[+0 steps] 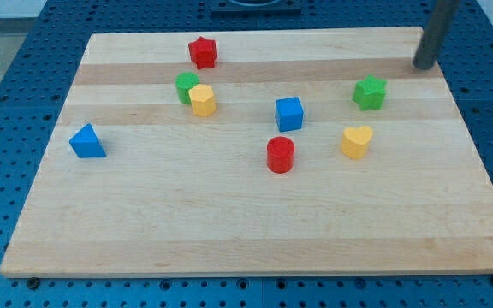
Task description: Move the yellow heart to the right of the blue cube
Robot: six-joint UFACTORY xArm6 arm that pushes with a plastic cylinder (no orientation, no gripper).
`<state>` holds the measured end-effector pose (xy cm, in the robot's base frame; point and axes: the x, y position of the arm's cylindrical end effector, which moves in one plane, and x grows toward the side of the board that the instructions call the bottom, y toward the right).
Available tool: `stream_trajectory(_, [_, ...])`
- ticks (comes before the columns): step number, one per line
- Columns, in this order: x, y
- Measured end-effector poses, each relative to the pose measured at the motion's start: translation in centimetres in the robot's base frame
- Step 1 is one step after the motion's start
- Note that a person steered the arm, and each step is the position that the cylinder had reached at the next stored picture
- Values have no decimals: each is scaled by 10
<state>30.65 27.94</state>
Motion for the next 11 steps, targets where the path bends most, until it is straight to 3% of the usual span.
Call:
stream_trajectory(2, [84,14])
stream_trajectory(3, [120,-9])
stream_trajectory(5, [146,-98])
stream_trajectory(7, [186,-115])
stream_trajectory(11, [145,-159])
